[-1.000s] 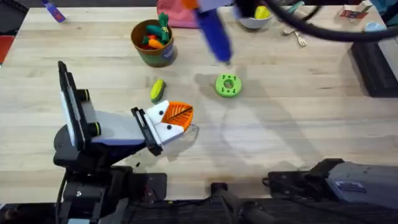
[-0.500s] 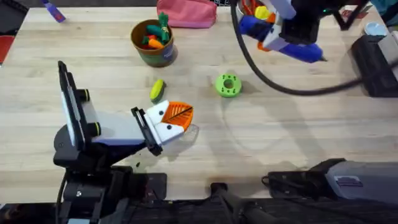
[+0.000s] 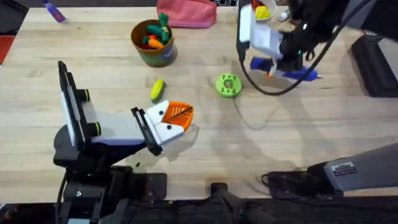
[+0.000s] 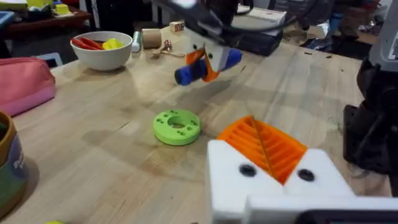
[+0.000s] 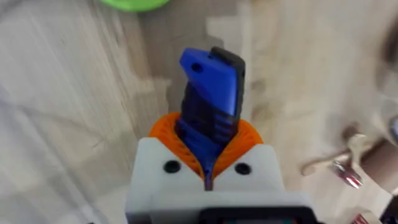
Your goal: Pick up the gripper from the table and insert it into the empty holder that is missing its gripper. Then pick up a screw, insert it into the mounting hole, and use the screwdriver to tighten it. Finally, clean up the table by picking up the vegetable and placing it into the bucket.
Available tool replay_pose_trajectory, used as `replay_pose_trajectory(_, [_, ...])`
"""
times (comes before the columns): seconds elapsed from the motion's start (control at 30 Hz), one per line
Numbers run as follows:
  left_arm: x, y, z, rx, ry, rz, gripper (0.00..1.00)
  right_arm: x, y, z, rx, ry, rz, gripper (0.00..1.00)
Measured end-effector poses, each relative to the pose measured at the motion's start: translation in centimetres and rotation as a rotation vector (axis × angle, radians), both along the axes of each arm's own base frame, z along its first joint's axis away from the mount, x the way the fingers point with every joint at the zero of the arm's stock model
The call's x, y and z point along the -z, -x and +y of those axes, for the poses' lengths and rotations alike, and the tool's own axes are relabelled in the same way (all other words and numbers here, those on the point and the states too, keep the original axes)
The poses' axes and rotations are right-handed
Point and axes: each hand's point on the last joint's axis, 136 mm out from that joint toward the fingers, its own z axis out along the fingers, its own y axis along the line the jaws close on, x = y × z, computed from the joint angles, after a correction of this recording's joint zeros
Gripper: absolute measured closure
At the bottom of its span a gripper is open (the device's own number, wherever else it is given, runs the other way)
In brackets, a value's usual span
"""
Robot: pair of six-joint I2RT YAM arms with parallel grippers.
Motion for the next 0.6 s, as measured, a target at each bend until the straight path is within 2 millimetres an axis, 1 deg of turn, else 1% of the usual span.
replay_pose_trajectory(0.03, [0.0,0.0,0.0,0.000,0.000,0.000,0.986,1.1,0.1,-0.4,-0.005,0.005,0.006,0.978])
replay_pose_trajectory(0.13, [0.0,0.0,0.0,0.000,0.000,0.000,0.986,3.4,0.5,-1.2,-0.015,0.014,0.022,0.978])
replay_pose_trajectory(0.23, [0.0,0.0,0.0,0.000,0.000,0.000,0.986,5.4,0.9,-1.7,-0.019,0.020,0.036,0.978])
replay_pose_trajectory(0.27, [0.0,0.0,0.0,0.000,0.000,0.000,0.986,5.8,1.1,-1.8,-0.022,0.023,0.043,0.978])
replay_pose_trajectory(0.37, [0.0,0.0,0.0,0.000,0.000,0.000,0.986,5.7,0.7,-1.8,-0.027,0.024,0.024,0.973])
replay_pose_trajectory(0.4, [0.0,0.0,0.0,0.000,0.000,0.000,0.986,5.7,0.7,-1.8,-0.025,0.026,0.024,0.898])
replay_pose_trajectory(0.57, [0.0,0.0,0.0,0.000,0.000,0.000,0.986,5.0,-0.2,-1.8,-0.028,0.029,-0.023,0.179])
replay_pose_trajectory(0.6, [0.0,0.0,0.0,0.000,0.000,0.000,0.986,4.8,-0.2,-1.8,-0.031,0.030,-0.028,0.064])
